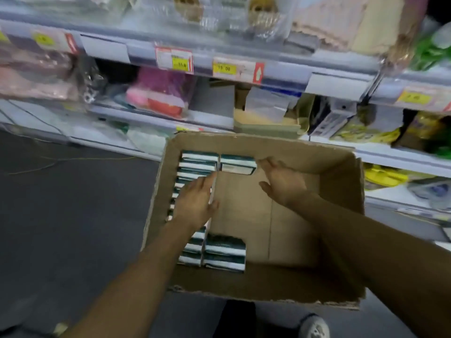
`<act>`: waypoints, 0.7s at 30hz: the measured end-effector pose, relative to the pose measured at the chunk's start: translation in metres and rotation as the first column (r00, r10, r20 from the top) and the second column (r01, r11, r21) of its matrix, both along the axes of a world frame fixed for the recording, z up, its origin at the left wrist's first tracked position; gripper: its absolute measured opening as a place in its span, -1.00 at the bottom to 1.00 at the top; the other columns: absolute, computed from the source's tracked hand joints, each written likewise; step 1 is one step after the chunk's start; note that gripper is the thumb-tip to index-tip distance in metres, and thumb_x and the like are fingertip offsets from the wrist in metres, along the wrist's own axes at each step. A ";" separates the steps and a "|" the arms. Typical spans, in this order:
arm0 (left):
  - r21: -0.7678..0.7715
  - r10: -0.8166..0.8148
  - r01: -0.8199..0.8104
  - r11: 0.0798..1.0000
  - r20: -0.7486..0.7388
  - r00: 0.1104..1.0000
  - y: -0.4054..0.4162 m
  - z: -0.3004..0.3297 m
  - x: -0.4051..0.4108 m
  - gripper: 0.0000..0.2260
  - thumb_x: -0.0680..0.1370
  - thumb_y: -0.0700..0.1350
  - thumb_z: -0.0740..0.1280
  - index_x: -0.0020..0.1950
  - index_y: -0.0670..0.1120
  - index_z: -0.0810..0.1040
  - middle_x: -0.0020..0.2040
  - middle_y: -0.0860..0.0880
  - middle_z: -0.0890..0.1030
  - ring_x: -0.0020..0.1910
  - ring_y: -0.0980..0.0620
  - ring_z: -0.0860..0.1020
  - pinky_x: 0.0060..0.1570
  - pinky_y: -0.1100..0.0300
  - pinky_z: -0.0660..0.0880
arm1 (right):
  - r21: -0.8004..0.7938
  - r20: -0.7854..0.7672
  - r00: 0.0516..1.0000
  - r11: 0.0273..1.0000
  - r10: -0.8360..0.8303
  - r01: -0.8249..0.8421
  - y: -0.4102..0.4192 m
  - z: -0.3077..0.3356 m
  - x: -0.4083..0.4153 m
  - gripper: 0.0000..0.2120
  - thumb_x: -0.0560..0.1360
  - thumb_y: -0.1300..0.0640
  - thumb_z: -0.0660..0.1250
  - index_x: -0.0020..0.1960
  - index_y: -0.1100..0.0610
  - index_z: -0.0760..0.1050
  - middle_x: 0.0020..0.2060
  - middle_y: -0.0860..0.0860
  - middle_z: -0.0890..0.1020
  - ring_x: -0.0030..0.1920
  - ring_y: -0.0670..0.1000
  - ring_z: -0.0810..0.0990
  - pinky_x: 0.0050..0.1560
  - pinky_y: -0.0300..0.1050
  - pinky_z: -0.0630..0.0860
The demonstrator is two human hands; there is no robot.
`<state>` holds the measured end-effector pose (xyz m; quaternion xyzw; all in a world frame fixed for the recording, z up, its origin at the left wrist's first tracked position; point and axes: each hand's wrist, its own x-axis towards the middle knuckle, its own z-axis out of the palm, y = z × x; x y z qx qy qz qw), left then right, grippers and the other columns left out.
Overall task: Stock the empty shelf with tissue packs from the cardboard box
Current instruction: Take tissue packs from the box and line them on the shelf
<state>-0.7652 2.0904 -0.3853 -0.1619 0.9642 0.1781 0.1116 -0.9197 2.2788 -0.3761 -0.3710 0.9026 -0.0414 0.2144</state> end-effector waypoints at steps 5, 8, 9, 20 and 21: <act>-0.028 -0.136 0.134 0.991 -0.058 0.989 -0.007 -0.049 0.002 -0.42 0.47 -0.10 0.45 0.45 -0.21 0.40 0.14 -0.25 0.59 0.13 -0.28 0.53 0.24 -0.11 0.44 | 0.049 0.024 0.999 0.998 -0.038 0.037 -0.035 -0.054 -0.015 -0.37 0.57 0.06 0.26 0.55 0.10 0.08 0.47 0.12 0.26 0.34 0.18 0.39 0.18 0.07 0.44; -0.025 -0.276 0.275 0.961 -0.158 0.948 0.000 -0.069 0.011 -0.47 0.37 -0.16 0.56 0.30 -0.23 0.55 0.06 -0.24 0.64 0.03 -0.25 0.60 0.14 -0.08 0.54 | 0.092 0.008 0.999 0.995 -0.044 0.043 -0.046 -0.081 -0.016 -0.40 0.55 0.11 0.27 0.53 0.11 0.12 0.42 0.12 0.29 0.24 0.20 0.46 0.05 0.08 0.51; -0.032 -0.325 0.325 0.945 -0.180 0.928 0.001 -0.075 0.016 -0.52 0.37 -0.14 0.56 0.25 -0.22 0.58 0.04 -0.21 0.64 0.00 -0.22 0.61 0.10 -0.03 0.54 | 0.092 -0.016 0.999 0.995 -0.042 0.043 -0.048 -0.088 -0.015 -0.42 0.55 0.13 0.27 0.51 0.12 0.16 0.39 0.12 0.30 0.20 0.20 0.48 -0.01 0.08 0.54; 0.267 -0.595 0.532 0.804 0.371 0.713 0.032 -0.093 0.035 -0.45 0.56 0.14 0.34 0.50 0.00 0.34 0.38 -0.04 0.48 0.28 -0.05 0.45 0.20 0.11 0.42 | -0.006 -0.015 0.983 0.983 -0.185 0.185 -0.018 -0.082 -0.001 -0.68 0.53 -0.01 0.29 0.20 0.13 0.48 0.08 0.14 0.51 -0.09 0.19 0.58 -0.22 -0.04 0.44; 0.273 -0.569 0.499 0.822 0.401 0.718 0.033 -0.094 0.033 -0.47 0.57 0.09 0.34 0.51 -0.01 0.32 0.38 -0.05 0.48 0.28 -0.05 0.46 0.19 0.12 0.43 | -0.054 0.004 0.976 0.975 -0.217 0.217 -0.009 -0.078 0.003 -0.68 0.52 -0.02 0.30 0.19 0.14 0.48 0.04 0.13 0.52 -0.11 0.18 0.58 -0.23 -0.05 0.44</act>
